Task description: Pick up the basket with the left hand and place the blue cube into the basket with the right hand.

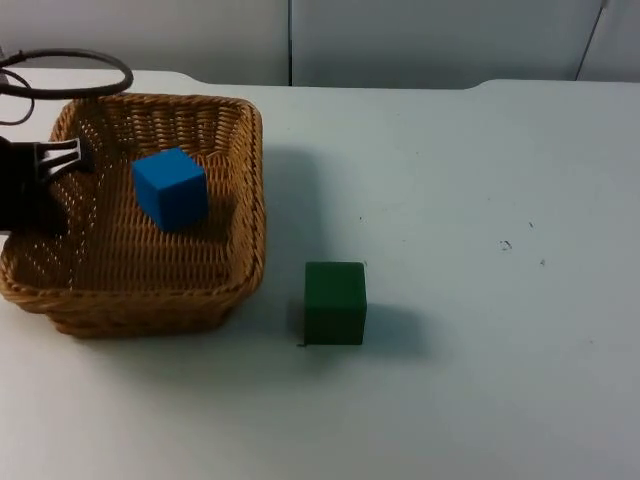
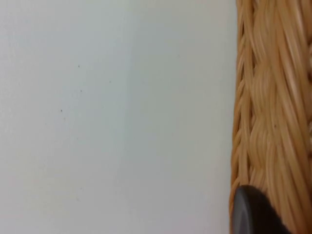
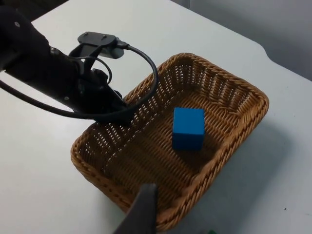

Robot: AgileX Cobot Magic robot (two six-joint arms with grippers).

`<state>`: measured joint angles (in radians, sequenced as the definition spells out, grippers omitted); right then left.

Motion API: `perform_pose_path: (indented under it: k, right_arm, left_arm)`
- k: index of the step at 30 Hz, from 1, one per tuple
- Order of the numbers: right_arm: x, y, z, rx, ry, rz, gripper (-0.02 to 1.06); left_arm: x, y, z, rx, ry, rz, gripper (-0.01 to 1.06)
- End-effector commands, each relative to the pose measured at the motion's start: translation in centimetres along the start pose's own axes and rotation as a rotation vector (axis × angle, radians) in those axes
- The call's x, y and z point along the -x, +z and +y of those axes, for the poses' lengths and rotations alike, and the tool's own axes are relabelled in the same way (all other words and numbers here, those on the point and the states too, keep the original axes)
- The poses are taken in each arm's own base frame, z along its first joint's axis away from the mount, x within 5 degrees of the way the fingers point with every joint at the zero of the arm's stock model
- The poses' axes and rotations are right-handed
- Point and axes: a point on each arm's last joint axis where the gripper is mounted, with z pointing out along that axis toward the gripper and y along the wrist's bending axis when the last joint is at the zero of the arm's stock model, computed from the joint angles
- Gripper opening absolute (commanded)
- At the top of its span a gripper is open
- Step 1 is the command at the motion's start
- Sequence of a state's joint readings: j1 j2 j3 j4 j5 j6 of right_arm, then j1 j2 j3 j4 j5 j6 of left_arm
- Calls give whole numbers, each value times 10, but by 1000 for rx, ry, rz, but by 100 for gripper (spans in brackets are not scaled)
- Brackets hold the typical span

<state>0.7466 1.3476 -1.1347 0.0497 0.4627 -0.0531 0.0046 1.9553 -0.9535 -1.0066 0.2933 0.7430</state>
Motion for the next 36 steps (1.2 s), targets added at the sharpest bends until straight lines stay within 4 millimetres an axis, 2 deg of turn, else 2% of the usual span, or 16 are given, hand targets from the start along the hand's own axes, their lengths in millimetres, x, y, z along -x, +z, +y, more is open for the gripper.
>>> perform_pose_path:
  k: [1,14,18,20,21,22,26,27,29,32,36]
  right_arm:
    - [0,-3,2,6,2,-8,89]
    - [0,-3,2,6,2,-7,89]
    - [0,-3,2,7,2,-6,89]
    - [-1,-3,2,7,2,1,89]
    - [-1,-3,2,7,2,4,89]
    - [-1,-3,2,7,2,4,89]
    - [-1,-3,2,7,2,4,89]
    - [-1,-3,2,7,2,4,89]
    - [-1,-3,2,7,0,4,89]
    - [-1,-3,2,7,-2,4,89]
    - [-1,-3,2,5,-13,4,89]
  left_arm:
    - [2,0,3,21,1,-23,0]
    - [2,0,4,30,63,-29,0]
    - [3,0,4,34,78,-33,7]
    - [3,0,4,35,116,-32,21]
    - [4,-1,4,35,138,-36,35]
    - [4,-1,4,35,138,-36,35]
    - [6,-6,2,35,144,-52,79]
    - [6,-6,2,35,144,-52,79]
    - [9,-12,0,31,150,-70,89]
    - [14,-24,-5,18,159,-102,91]
    - [31,-76,-24,-19,202,-249,91]
